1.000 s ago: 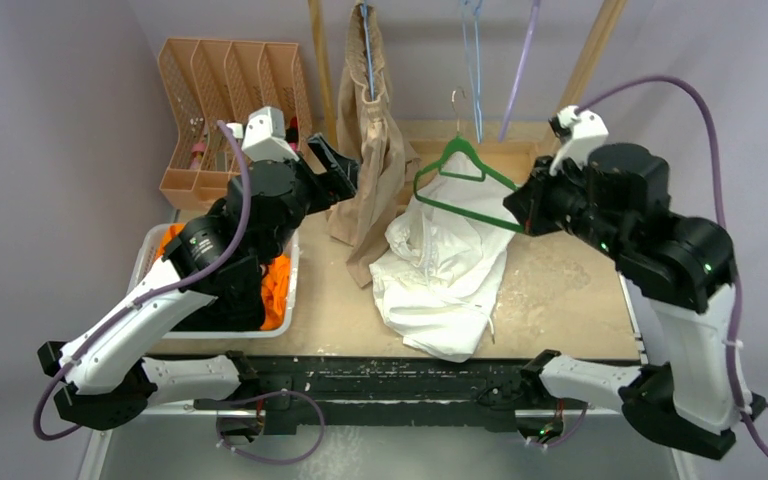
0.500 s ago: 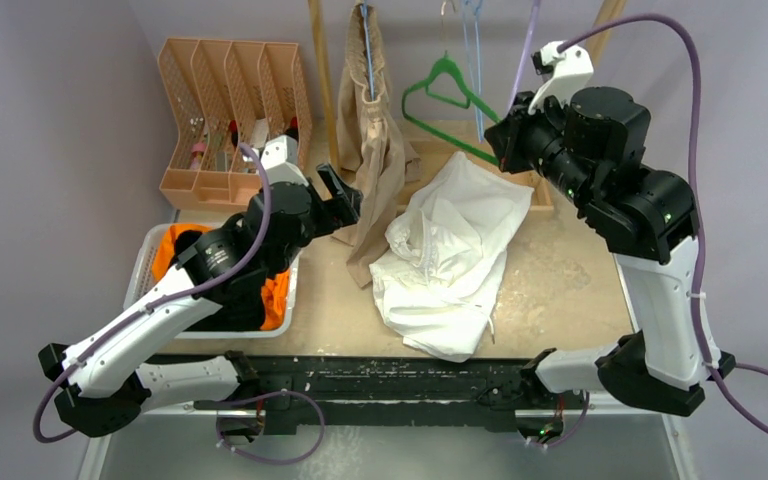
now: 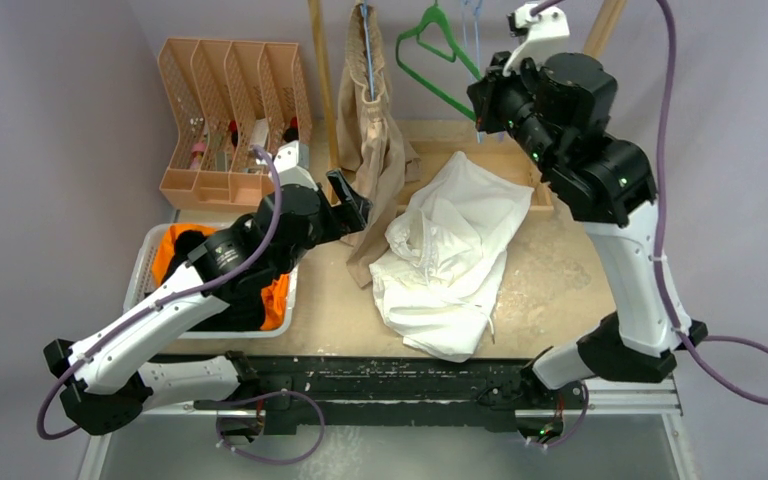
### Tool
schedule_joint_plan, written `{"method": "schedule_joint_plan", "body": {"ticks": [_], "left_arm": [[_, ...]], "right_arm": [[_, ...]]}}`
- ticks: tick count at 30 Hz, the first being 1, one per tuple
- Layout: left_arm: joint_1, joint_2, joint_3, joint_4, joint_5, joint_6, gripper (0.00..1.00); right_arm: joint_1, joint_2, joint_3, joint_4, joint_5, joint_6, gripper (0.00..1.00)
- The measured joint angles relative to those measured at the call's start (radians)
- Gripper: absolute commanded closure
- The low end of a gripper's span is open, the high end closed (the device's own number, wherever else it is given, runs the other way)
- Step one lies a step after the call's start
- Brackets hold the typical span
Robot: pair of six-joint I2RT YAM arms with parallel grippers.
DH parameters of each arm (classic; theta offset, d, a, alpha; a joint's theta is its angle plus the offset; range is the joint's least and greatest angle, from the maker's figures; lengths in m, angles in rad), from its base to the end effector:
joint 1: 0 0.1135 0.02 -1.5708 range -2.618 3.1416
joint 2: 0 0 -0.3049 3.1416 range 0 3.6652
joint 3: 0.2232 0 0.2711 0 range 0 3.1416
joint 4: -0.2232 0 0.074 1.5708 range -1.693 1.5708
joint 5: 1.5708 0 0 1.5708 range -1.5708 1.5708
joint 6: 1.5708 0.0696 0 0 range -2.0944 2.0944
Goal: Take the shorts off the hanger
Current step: Place the hanger on the clothes rod.
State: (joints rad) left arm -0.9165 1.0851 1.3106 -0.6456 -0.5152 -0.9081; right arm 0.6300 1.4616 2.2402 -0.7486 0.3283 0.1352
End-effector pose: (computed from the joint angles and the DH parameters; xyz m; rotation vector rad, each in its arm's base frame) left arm 0.1762 -0.1734 0.4459 -0.3283 1.9712 -0.6928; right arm 0.2335 0.1425 0.6492 -0.1215 1.5483 0.3537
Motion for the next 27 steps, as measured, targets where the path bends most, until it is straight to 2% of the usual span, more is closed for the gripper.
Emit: {"method": "schedule_joint_plan", "body": {"ticks": [8,15,27], "left_arm": [[0.0,0.013,0.0,0.002,0.017,-0.009,0.18],[0.0,0.018,0.0,0.006,0.022,-0.017,0.18],[0.0,0.029,-0.015,0.024,0.04,-0.025,0.18]], "right_arm": [[-0.001,0.098,0.01,0.018,0.048,-0.037,1.0],[-0.001,0.102,0.027,0.048,0.056,-0.051,1.0],[-0.037,0.088,0.101,0.069,-0.055,-0.043,1.0]]}}
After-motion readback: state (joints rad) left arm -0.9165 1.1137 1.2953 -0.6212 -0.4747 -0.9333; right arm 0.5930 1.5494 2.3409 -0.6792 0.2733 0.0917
